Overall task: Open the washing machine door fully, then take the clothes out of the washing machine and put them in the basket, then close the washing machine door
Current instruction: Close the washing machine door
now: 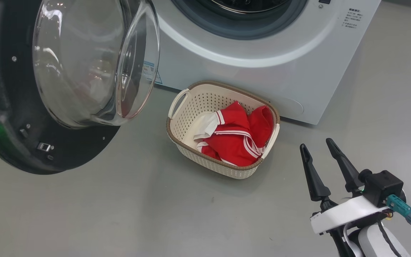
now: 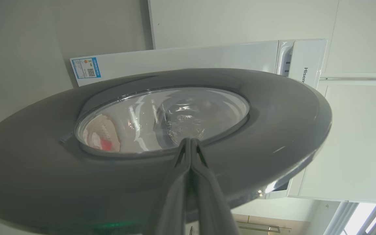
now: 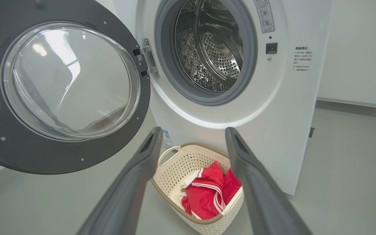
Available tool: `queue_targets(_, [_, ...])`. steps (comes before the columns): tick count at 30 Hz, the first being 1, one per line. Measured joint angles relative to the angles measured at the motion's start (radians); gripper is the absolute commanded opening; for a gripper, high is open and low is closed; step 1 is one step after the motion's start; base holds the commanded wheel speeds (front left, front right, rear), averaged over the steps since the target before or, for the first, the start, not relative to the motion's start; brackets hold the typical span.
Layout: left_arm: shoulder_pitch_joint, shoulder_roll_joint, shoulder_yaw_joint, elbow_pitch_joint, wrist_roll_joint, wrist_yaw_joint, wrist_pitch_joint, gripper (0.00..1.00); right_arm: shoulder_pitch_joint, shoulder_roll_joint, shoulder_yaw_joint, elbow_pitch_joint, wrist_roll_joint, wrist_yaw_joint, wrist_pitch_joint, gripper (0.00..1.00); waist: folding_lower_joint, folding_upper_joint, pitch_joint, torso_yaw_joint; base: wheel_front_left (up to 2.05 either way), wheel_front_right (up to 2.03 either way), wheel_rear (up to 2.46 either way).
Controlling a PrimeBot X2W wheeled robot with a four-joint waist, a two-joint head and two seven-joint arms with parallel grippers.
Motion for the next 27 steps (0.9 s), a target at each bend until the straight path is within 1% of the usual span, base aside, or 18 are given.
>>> queue_targets(3, [0.011, -0.024, -0.004, -0.005, -0.004, -0.001, 0.018, 0.00, 0.000, 0.001, 0.001, 0.003, 0.000, 0.000, -0.001, 1.00, 0.0000, 0.0000, -0.003, 0.001, 0.00, 0.00, 0.00])
queue_targets(8, [0.019, -0.049, -0.014, -0.023, -0.011, -0.010, 0.054, 0.00, 0.000, 0.003, 0.002, 0.008, 0.001, 0.000, -0.008, 1.00, 0.0000, 0.0000, -0.008, 0.003, 0.00, 0.00, 0.00])
queue_targets(14, [0.048, -0.082, -0.038, -0.055, -0.019, -0.019, 0.099, 0.00, 0.001, 0.010, 0.008, 0.018, 0.001, 0.000, -0.009, 1.00, 0.0000, 0.0000, -0.018, 0.004, 0.00, 0.00, 0.00])
queue_targets(18, [0.070, -0.115, -0.058, -0.081, -0.021, -0.021, 0.137, 0.00, 0.004, 0.016, 0.009, 0.025, 0.007, 0.000, -0.010, 1.00, 0.0000, 0.0000, -0.030, 0.002, 0.00, 0.00, 0.00])
queue_targets(24, [0.099, -0.163, -0.077, -0.123, -0.035, -0.022, 0.162, 0.00, 0.012, 0.021, 0.012, 0.031, 0.009, 0.000, -0.017, 1.00, 0.0000, 0.0000, -0.040, 0.001, 0.00, 0.00, 0.00])
queue_targets(27, [0.118, -0.169, -0.078, -0.145, -0.045, -0.023, 0.169, 0.00, 0.015, 0.023, 0.015, 0.032, 0.009, 0.000, -0.017, 1.00, 0.0000, 0.0000, -0.044, 0.000, 0.00, 0.00, 0.00])
